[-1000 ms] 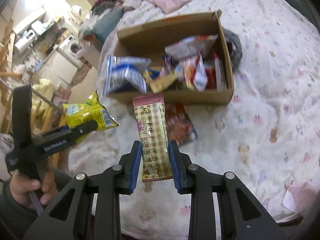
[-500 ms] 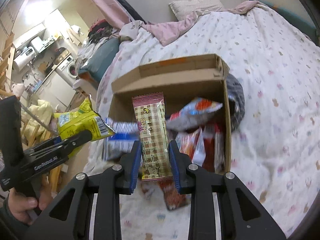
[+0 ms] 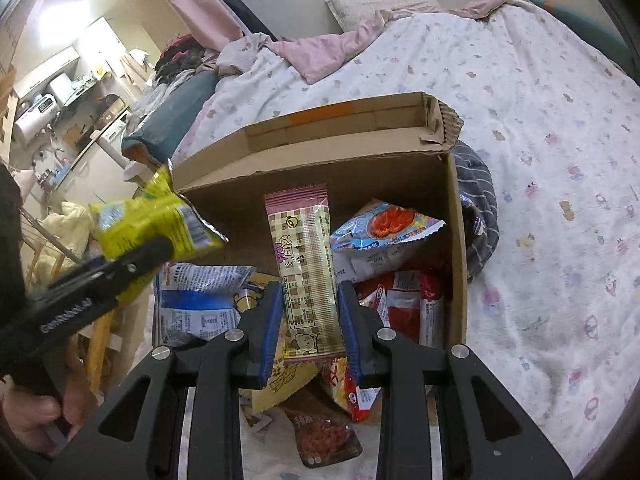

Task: Organize snacks
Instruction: 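Carry the yellow bag and wafer bar up over the box, then lower both snacks into the box and open both grippers, then withdraw both grippers from the box toward the last two packets, then grasp the red beef-jerky packet with the right gripper while the left grasps the brown chocolate bar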

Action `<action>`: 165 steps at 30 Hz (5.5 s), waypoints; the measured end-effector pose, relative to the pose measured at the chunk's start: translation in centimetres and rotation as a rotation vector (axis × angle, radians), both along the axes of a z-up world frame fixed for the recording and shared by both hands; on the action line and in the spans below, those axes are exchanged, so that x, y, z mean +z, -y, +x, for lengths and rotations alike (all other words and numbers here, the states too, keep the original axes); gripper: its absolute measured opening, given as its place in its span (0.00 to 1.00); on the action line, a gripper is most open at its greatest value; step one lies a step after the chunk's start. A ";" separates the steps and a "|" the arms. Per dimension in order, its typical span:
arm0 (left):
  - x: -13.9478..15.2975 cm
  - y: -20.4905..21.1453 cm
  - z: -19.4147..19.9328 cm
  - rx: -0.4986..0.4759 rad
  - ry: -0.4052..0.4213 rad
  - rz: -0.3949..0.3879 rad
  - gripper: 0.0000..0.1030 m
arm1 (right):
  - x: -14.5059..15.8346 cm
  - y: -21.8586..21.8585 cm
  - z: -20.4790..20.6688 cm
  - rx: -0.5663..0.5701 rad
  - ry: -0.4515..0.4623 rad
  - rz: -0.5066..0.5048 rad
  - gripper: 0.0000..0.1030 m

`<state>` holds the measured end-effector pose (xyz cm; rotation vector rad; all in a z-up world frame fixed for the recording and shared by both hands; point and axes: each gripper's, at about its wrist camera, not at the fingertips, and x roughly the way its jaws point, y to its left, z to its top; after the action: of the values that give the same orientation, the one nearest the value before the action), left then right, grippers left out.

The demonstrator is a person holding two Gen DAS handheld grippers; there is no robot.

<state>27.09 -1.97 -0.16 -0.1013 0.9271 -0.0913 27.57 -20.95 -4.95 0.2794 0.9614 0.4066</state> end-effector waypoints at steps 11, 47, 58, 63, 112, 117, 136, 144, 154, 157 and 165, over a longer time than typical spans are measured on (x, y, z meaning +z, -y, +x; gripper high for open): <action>-0.4 -0.2 0.2 0.002 0.003 -0.013 0.36 | -0.6 -0.7 0.5 0.024 0.000 0.005 0.29; -0.4 1.2 -0.6 -0.042 0.026 0.011 0.76 | -0.9 -0.1 0.6 0.009 -0.022 0.041 0.35; -0.9 0.9 -0.6 -0.026 0.002 0.008 0.76 | -0.8 0.3 0.6 -0.013 -0.021 0.058 0.73; -0.9 1.0 -0.7 -0.026 0.000 0.012 0.76 | -0.7 0.5 0.5 -0.023 -0.023 0.061 0.73; -3.8 -5.5 -14.7 0.073 -0.164 -0.029 0.76 | -6.0 5.3 -10.7 -0.143 -0.212 -0.062 0.77; -3.9 -6.3 -14.5 0.098 -0.179 -0.033 0.76 | -8.2 2.7 -8.6 -0.107 -0.291 -0.074 0.91; -6.1 -6.6 -14.2 0.079 -0.247 0.007 0.76 | -13.7 -8.5 -5.2 0.186 -0.291 -0.440 0.71; -6.4 -5.1 -13.4 0.083 -0.250 0.016 0.76 | -12.5 -6.8 -6.7 0.186 -0.321 -0.327 0.45; -8.5 -2.4 -11.3 0.135 -0.289 -0.008 0.76 | -12.0 -2.5 -9.0 0.117 -0.337 -0.226 0.42; -9.4 -0.3 -10.5 0.122 -0.292 -0.023 0.76 | -11.5 -1.1 -9.5 0.083 -0.336 -0.222 0.42; -12.4 3.0 -7.5 0.170 -0.276 0.027 0.75 | -10.9 0.8 -9.2 0.027 -0.342 -0.195 0.42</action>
<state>19.59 -4.94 -12.59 -0.1698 1.1913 0.0952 18.32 -21.76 -15.89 0.1607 1.3318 0.2909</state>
